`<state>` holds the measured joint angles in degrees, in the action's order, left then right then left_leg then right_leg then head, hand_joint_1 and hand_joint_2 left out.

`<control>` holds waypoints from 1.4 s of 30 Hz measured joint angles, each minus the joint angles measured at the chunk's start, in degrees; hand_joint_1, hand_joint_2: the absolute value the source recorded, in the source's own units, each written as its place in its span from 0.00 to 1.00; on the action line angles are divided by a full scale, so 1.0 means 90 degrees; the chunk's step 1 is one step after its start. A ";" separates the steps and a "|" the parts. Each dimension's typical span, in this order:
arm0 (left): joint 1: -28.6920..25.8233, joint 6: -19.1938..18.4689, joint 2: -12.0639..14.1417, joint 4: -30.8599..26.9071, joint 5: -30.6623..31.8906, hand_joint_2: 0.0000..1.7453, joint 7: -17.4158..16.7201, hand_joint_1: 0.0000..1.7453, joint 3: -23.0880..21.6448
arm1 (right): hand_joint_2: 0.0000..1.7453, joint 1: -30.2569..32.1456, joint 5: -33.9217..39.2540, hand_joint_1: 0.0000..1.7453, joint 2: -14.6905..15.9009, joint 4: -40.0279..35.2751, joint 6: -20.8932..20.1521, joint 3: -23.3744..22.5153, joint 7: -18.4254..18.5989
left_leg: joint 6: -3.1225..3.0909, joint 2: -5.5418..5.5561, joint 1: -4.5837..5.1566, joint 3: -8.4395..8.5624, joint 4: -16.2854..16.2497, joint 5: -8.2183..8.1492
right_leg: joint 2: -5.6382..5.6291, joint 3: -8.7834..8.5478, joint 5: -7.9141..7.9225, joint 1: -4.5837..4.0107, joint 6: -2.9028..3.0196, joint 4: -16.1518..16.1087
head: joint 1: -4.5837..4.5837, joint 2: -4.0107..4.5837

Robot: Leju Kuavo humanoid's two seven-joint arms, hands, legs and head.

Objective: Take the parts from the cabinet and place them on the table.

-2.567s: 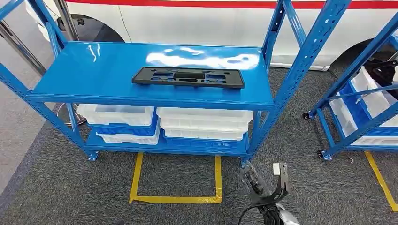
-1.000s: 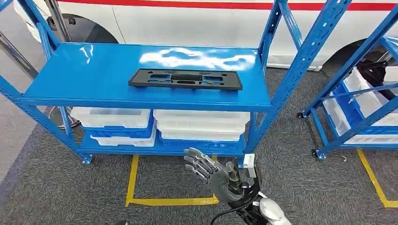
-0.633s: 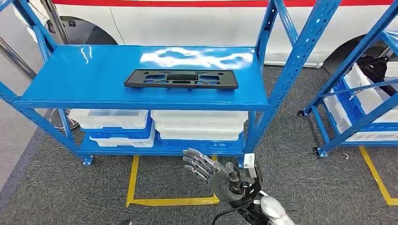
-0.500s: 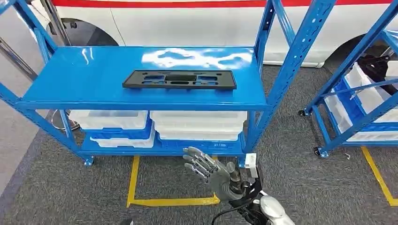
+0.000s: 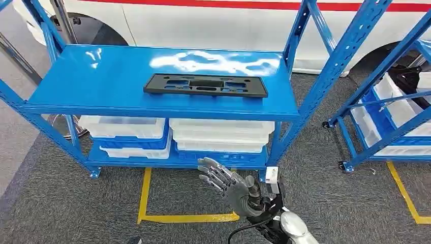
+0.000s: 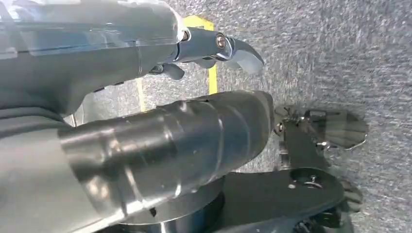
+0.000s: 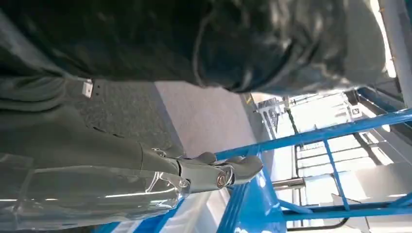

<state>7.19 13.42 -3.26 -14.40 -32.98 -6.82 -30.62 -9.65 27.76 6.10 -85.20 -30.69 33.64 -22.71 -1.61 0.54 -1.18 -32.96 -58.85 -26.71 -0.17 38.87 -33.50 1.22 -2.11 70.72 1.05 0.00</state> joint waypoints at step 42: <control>0.0030 -0.0066 -0.0049 -0.0002 0.0172 0.00 -0.0024 0.00 0.0015 | 0.00 -0.0017 0.0160 0.00 0.0007 0.0112 -0.0284 -0.0012 0.0104 | 0.0159 -0.0010 0.0065 0.0054 0.0087 0.0006 | -0.0024 -0.0549 0.0788 -0.0125 0.0269 -0.1314 | -0.0024 0.0000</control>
<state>7.46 12.83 -3.69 -14.43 -31.43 -7.04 -30.49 -9.80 29.20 6.16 -84.19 -33.24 33.53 -21.77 -0.18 0.46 -0.60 -32.47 -58.06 -26.65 -0.38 33.93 -26.41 0.09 0.31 58.89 0.83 0.00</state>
